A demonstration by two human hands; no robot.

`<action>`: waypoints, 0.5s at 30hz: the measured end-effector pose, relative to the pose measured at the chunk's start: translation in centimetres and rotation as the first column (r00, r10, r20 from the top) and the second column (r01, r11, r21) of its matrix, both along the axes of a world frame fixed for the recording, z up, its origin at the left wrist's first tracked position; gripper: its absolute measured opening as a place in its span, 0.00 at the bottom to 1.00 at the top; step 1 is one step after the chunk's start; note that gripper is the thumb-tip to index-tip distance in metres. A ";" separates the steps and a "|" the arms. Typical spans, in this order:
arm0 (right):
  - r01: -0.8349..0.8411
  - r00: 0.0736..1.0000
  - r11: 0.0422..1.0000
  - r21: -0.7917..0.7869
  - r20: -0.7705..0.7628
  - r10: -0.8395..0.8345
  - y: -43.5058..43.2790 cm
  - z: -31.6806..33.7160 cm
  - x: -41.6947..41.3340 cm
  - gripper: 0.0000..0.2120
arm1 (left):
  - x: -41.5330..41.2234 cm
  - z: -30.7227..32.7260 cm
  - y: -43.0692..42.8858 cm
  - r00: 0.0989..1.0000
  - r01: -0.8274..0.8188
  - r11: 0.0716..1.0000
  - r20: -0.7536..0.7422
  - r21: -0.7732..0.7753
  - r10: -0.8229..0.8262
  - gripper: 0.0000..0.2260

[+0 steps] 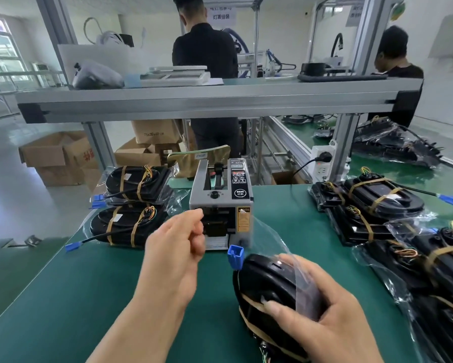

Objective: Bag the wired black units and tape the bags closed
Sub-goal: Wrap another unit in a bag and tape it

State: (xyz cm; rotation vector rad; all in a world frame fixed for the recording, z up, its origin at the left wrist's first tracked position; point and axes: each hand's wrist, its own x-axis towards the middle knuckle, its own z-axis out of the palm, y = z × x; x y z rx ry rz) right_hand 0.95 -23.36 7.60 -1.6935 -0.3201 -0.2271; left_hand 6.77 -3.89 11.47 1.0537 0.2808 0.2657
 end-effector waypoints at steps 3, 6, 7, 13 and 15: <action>0.089 0.993 0.992 0.084 0.063 -0.095 0.7 -0.7 0.0 0.22 | -6.5 1.7 -0.6 0.966 0.158 0.958 0.165 0.240 -0.201 0.08; 0.134 0.986 0.985 0.108 0.087 -0.144 1.4 -1.2 0.1 0.19 | -8.5 1.3 -2.2 0.952 0.259 0.874 0.046 0.412 -0.304 0.14; 0.143 0.982 0.985 0.099 0.106 -0.154 1.6 -1.2 0.1 0.18 | -8.5 1.2 -2.7 0.952 0.266 0.848 0.013 0.458 -0.305 0.14; 0.179 0.972 0.984 -0.013 0.160 -0.175 2.5 -1.2 -0.2 0.18 | -7.2 0.9 -3.7 0.974 0.204 0.862 -0.008 0.464 -0.227 0.07; 0.179 0.973 0.984 0.017 0.146 -0.179 2.6 -1.3 -0.3 0.20 | -6.9 0.7 -3.7 0.979 0.192 0.876 -0.020 0.443 -0.204 0.08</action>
